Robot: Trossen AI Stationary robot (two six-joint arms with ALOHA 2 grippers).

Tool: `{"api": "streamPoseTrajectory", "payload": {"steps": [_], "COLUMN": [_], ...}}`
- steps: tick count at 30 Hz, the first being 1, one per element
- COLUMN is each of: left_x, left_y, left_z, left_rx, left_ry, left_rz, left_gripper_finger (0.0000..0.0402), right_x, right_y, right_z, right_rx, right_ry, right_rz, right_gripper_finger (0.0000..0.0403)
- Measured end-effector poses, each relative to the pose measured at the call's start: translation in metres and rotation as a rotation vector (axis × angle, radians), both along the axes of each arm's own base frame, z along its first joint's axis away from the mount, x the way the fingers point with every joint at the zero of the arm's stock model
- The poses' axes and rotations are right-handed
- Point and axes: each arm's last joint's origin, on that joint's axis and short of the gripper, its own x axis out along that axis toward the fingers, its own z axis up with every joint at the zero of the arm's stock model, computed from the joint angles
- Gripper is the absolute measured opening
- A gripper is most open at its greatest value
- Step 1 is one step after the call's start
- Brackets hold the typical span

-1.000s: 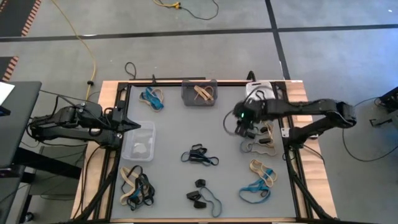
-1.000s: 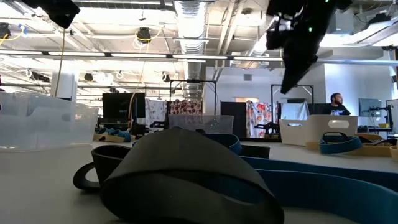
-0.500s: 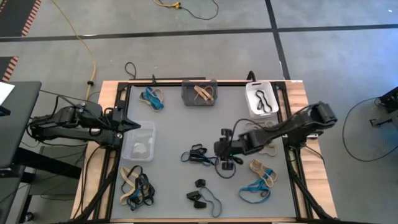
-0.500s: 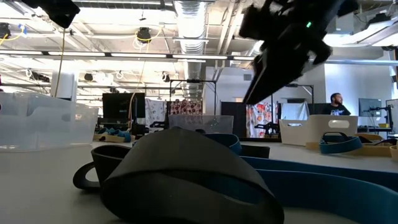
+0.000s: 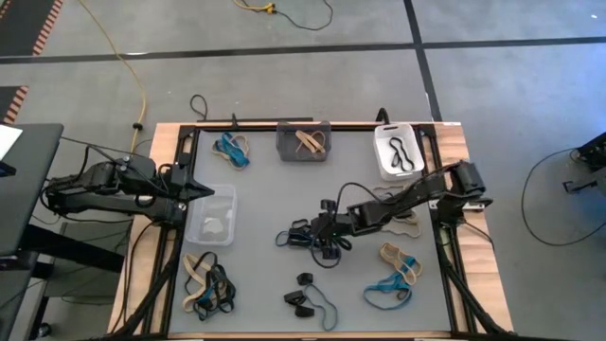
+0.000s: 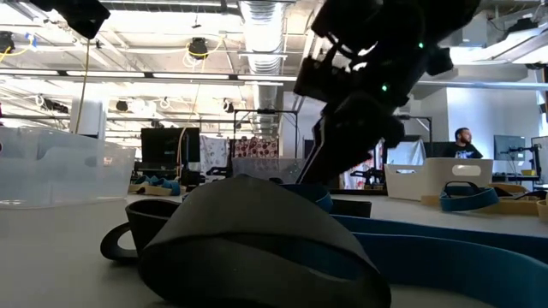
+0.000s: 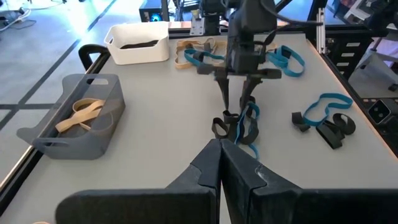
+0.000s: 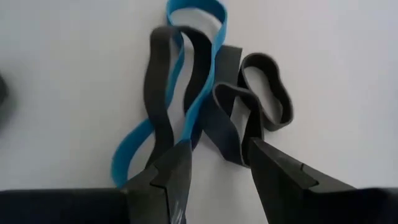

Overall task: Sort rubber bands into baskets
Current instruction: Put the black rubber band into the white bin

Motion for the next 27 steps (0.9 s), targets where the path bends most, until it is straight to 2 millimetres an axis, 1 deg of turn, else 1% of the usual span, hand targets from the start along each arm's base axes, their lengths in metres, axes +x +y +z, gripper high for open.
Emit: {"api": "streamPoseTrajectory", "payload": {"steps": [3, 5, 8, 10, 17, 19, 23, 27], "left_x": [0.0, 0.0, 0.0, 0.0, 0.0, 0.0, 0.0, 0.0], "left_y": [0.0, 0.0, 0.0, 0.0, 0.0, 0.0, 0.0, 0.0], "left_z": [0.0, 0.0, 0.0, 0.0, 0.0, 0.0, 0.0, 0.0], "left_rx": [0.0, 0.0, 0.0, 0.0, 0.0, 0.0, 0.0, 0.0], "left_ry": [0.0, 0.0, 0.0, 0.0, 0.0, 0.0, 0.0, 0.0], "left_rz": [0.0, 0.0, 0.0, 0.0, 0.0, 0.0, 0.0, 0.0], "left_gripper_finger": [0.0, 0.0, 0.0, 0.0, 0.0, 0.0, 0.0, 0.0], "right_x": [0.003, 0.004, 0.005, 0.006, 0.008, 0.009, 0.008, 0.007], "right_y": [-0.001, -0.002, -0.004, -0.006, -0.015, -0.016, -0.016, -0.015], "right_z": [-0.006, -0.006, -0.005, -0.004, -0.006, -0.006, -0.005, 0.001], "right_rx": [-0.001, 0.002, 0.002, 0.002, 0.035, 0.037, 0.023, -0.018], "right_ry": [-0.002, -0.013, -0.03, -0.038, -0.034, -0.033, -0.032, -0.044], "right_rz": [-0.004, -0.007, -0.013, -0.018, -0.013, -0.014, -0.022, -0.032], "right_gripper_finger": [0.0187, 0.0184, 0.0167, 0.0146, 0.0042, 0.002, 0.0019, 0.002]}}
